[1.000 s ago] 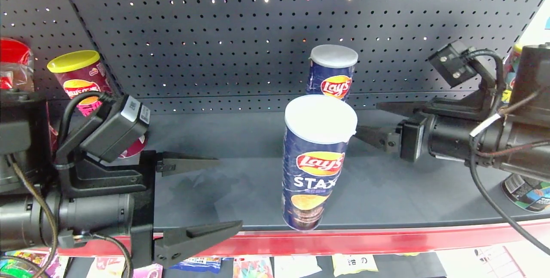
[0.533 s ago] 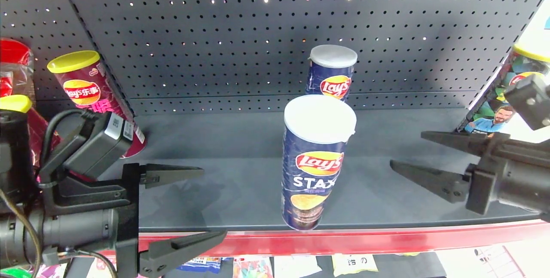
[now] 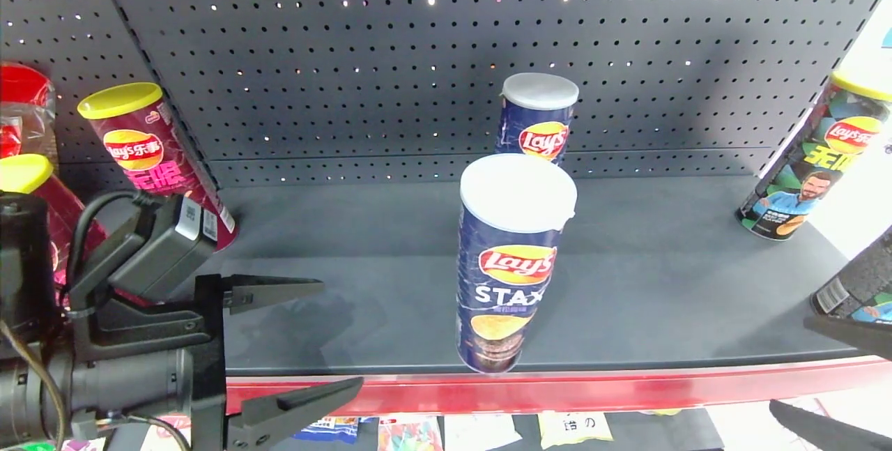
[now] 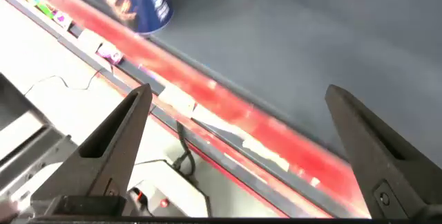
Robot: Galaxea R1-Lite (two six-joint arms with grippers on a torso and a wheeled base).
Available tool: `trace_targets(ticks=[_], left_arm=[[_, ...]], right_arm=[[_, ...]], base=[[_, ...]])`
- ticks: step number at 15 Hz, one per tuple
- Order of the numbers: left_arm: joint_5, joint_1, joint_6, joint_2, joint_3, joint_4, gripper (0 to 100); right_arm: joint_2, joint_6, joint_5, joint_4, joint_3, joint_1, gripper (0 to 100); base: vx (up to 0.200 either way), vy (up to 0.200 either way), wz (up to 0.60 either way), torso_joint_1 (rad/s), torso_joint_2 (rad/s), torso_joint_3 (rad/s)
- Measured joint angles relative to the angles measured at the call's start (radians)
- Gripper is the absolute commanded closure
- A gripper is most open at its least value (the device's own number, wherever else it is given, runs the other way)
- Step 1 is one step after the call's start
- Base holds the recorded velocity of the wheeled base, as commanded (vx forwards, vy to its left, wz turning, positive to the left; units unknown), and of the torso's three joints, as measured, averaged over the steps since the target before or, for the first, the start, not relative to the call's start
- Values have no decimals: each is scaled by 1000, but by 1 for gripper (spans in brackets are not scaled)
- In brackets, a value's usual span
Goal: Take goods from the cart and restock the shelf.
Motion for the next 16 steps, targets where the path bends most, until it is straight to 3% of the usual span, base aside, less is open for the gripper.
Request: trace_targets(ticks=[2, 6, 12, 16], left_arm=[[40, 0, 1, 14, 3, 0, 0], [66, -12, 11, 52, -1, -1, 0], [138, -61, 115, 192, -58, -1, 0], [151, -92, 123, 294, -143, 1, 0]], right_arm=[[-71, 1, -9, 10, 36, -1, 0], [-217, 1, -48, 107, 101, -5, 0], [-319, 20, -90, 129, 128, -43, 0], [-330, 20, -92, 126, 130, -45, 0]], base=[[0, 0, 0, 0, 0, 0], [0, 0, 0, 0, 0, 0], [0, 0, 0, 0, 0, 0], [0, 0, 0, 0, 0, 0]])
